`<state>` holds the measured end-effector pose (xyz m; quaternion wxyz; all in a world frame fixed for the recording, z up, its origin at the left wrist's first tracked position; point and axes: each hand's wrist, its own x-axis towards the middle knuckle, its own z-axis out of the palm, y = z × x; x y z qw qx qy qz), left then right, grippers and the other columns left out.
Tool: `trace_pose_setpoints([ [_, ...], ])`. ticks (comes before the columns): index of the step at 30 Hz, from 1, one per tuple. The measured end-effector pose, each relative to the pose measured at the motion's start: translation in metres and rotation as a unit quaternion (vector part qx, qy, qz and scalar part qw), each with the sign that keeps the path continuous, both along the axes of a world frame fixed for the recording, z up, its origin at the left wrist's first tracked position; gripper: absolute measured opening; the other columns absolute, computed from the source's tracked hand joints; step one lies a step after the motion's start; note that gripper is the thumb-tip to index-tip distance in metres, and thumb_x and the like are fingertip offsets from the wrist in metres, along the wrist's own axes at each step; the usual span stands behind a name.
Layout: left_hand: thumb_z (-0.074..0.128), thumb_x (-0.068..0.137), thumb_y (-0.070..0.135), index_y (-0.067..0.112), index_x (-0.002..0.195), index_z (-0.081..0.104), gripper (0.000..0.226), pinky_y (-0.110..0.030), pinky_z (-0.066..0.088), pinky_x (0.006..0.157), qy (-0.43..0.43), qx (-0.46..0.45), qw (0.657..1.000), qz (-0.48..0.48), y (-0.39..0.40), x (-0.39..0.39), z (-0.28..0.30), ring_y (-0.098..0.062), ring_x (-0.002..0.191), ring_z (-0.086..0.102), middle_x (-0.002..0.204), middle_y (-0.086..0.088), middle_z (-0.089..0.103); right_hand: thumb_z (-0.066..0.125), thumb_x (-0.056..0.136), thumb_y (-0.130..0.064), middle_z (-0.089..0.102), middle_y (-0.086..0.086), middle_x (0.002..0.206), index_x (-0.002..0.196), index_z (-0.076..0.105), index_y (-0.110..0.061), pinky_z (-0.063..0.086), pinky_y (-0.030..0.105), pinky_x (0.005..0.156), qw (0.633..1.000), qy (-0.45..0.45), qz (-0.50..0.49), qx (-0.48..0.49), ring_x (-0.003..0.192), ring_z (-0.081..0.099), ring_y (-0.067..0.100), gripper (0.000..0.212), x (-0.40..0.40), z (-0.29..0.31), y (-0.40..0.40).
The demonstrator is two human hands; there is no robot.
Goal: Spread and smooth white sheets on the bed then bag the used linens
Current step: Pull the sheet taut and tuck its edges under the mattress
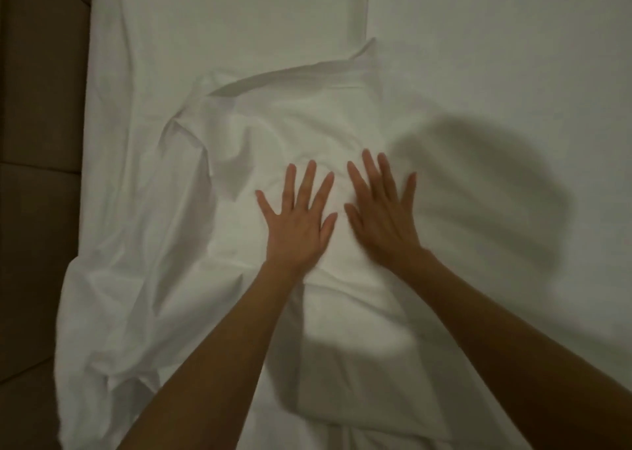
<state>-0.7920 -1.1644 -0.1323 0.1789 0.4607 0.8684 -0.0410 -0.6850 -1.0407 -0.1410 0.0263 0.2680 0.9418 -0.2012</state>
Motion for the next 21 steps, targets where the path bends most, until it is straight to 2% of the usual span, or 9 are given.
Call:
trace_pose_setpoints([
  [4, 0.013, 0.098, 0.052, 0.037, 0.153, 0.002, 0.059, -0.074, 0.001, 0.105, -0.008, -0.036, 0.999, 0.034, 0.008, -0.003, 0.007, -0.025, 0.149, -0.009, 0.163, 0.002, -0.006, 0.024, 0.095, -0.046, 0.014, 0.009, 0.161, 0.153, 0.023, -0.021, 0.008, 0.068, 0.108, 0.998, -0.054, 0.008, 0.02, 0.148, 0.01, 0.03, 0.062, 0.016, 0.012, 0.004],
  [7, 0.018, 0.102, 0.047, 0.039, 0.152, -0.008, 0.057, -0.073, -0.001, 0.108, -0.031, -0.043, 0.996, 0.078, 0.018, 0.004, 0.022, -0.024, 0.147, -0.021, 0.161, 0.006, -0.019, 0.022, 0.094, -0.047, 0.012, 0.004, 0.162, 0.152, 0.024, -0.024, 0.007, 0.071, 0.107, 0.996, -0.083, -0.004, 0.008, 0.149, 0.006, 0.028, 0.063, 0.057, 0.019, 0.015],
  [10, 0.021, 0.103, 0.048, 0.036, 0.153, -0.008, 0.059, -0.071, 0.0, 0.109, -0.076, -0.061, 0.985, 0.142, 0.024, 0.025, 0.034, -0.026, 0.146, -0.024, 0.16, 0.004, -0.022, 0.019, 0.092, -0.048, 0.013, 0.001, 0.162, 0.152, 0.026, -0.027, 0.008, 0.073, 0.105, 0.995, -0.1, -0.007, 0.001, 0.148, 0.004, 0.025, 0.064, 0.114, 0.019, 0.019],
  [12, 0.021, 0.101, 0.052, 0.033, 0.153, -0.01, 0.063, -0.069, -0.001, 0.109, -0.087, -0.074, 0.982, 0.152, 0.017, 0.055, 0.041, -0.027, 0.146, -0.024, 0.16, 0.002, -0.024, 0.024, 0.092, -0.047, 0.018, 0.003, 0.161, 0.15, 0.029, -0.026, 0.012, 0.075, 0.102, 0.995, -0.1, -0.007, -0.002, 0.147, 0.006, 0.025, 0.061, 0.149, 0.021, 0.016],
  [16, 0.011, 0.098, 0.057, 0.031, 0.153, -0.012, 0.065, -0.069, -0.002, 0.109, -0.085, -0.091, 0.984, 0.126, -0.02, 0.14, 0.047, -0.027, 0.146, -0.022, 0.16, -0.003, -0.023, 0.031, 0.092, -0.046, 0.026, 0.005, 0.158, 0.147, 0.029, -0.026, 0.02, 0.077, 0.096, 0.993, -0.119, -0.004, -0.012, 0.145, 0.013, 0.027, 0.058, 0.207, 0.03, 0.002],
  [19, 0.001, 0.084, 0.062, 0.028, 0.155, 0.0, 0.078, -0.07, 0.004, 0.109, -0.094, -0.082, 0.988, 0.094, -0.046, 0.195, 0.056, -0.028, 0.148, -0.015, 0.162, -0.005, -0.013, 0.033, 0.091, -0.046, 0.027, 0.005, 0.158, 0.147, 0.033, -0.025, 0.025, 0.076, 0.096, 0.989, -0.145, -0.012, 0.002, 0.145, 0.02, 0.028, 0.06, 0.246, 0.038, -0.005],
  [21, 0.002, 0.08, 0.062, 0.026, 0.155, 0.002, 0.083, -0.07, 0.009, 0.108, -0.11, -0.097, 0.986, 0.081, -0.064, 0.228, 0.06, -0.028, 0.147, -0.016, 0.161, -0.005, -0.014, 0.046, 0.09, -0.044, 0.028, 0.007, 0.157, 0.147, 0.038, -0.022, 0.028, 0.075, 0.095, 0.987, -0.159, -0.016, 0.013, 0.144, 0.024, 0.029, 0.061, 0.275, 0.044, -0.007],
])
